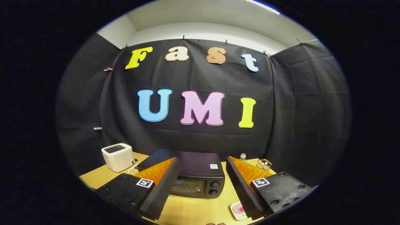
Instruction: Open the toaster oven, put the food inside, and close the toaster oven door.
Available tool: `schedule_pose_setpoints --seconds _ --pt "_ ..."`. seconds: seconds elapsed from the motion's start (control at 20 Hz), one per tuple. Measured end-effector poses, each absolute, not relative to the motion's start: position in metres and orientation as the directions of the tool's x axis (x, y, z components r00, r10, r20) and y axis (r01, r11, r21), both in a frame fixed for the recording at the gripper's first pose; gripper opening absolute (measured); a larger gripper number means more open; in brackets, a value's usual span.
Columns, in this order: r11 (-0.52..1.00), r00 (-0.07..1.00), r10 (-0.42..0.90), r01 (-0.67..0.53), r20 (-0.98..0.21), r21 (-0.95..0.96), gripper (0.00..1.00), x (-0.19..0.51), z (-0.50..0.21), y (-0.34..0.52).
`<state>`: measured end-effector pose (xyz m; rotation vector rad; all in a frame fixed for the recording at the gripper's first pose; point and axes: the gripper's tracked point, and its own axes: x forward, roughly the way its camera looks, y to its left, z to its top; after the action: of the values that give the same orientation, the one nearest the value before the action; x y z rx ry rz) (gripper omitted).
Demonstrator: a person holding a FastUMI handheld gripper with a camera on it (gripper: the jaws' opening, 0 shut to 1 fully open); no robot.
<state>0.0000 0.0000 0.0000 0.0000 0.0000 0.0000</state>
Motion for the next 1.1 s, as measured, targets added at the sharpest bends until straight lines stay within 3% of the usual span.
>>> schedule_pose_setpoints --seconds 1.1 --pt "1.0 0.998 0.023 -0.023 -0.054 -0.008 0.98 -0.001 -0.02 0.029"
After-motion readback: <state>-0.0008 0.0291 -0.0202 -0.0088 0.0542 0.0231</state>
